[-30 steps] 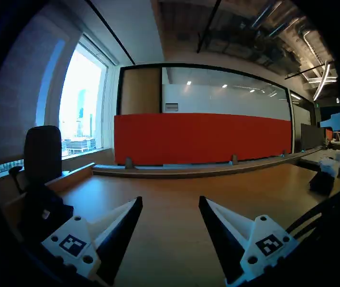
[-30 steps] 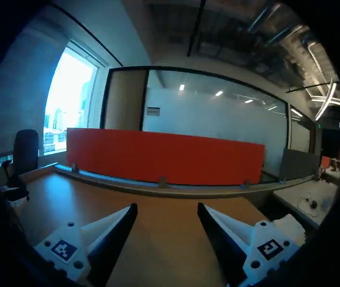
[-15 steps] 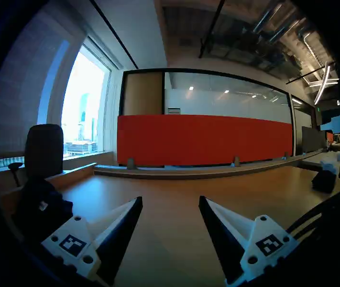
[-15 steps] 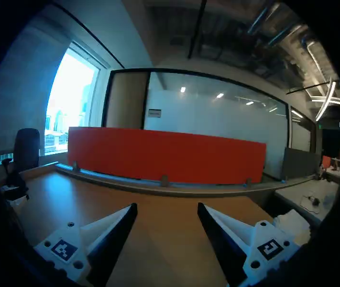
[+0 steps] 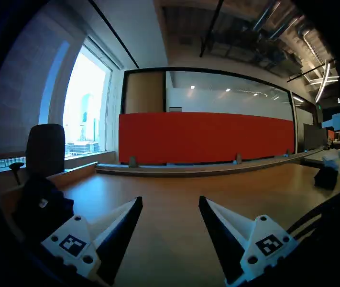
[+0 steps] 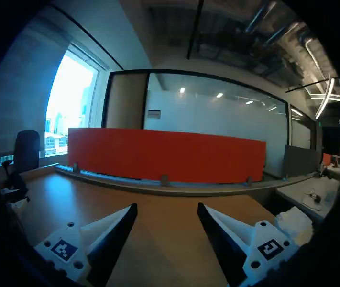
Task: Fold towel
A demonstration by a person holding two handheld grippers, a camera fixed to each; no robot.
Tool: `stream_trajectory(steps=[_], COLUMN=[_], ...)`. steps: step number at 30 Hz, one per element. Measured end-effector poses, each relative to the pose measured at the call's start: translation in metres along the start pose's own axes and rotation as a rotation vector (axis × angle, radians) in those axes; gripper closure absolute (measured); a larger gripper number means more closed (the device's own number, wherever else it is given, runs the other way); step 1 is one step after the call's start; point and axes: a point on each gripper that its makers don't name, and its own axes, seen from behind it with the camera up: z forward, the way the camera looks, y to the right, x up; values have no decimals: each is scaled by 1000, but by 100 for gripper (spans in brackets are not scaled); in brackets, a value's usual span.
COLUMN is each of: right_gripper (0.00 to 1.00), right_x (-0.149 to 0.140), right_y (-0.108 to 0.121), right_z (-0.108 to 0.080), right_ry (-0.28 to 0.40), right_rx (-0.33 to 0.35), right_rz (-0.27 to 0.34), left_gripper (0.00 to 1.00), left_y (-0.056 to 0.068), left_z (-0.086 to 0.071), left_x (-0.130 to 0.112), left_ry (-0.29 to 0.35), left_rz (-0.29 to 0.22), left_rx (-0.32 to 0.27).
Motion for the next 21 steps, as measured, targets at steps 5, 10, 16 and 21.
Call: stream_trajectory(steps=[5,10,16,21], right_gripper=[3,3,3,3], right_x=[-2,-1,1,-2], right_y=[1,4,11,18], right_z=[1,2,5,6], right_ry=[-2,7,31,57], right_rx=[4,4,-3,-13], right_rz=[3,6,6,23], left_gripper=[13,13,0,1], left_y=[-1,-2,-2,-2], left_z=[1,1,0,0], left_x=[-1,-1,-1,-2], left_ry=[-3,-4,-4,-5], left_rz=[1,1,2,2], left_rx=[6,7,7,7])
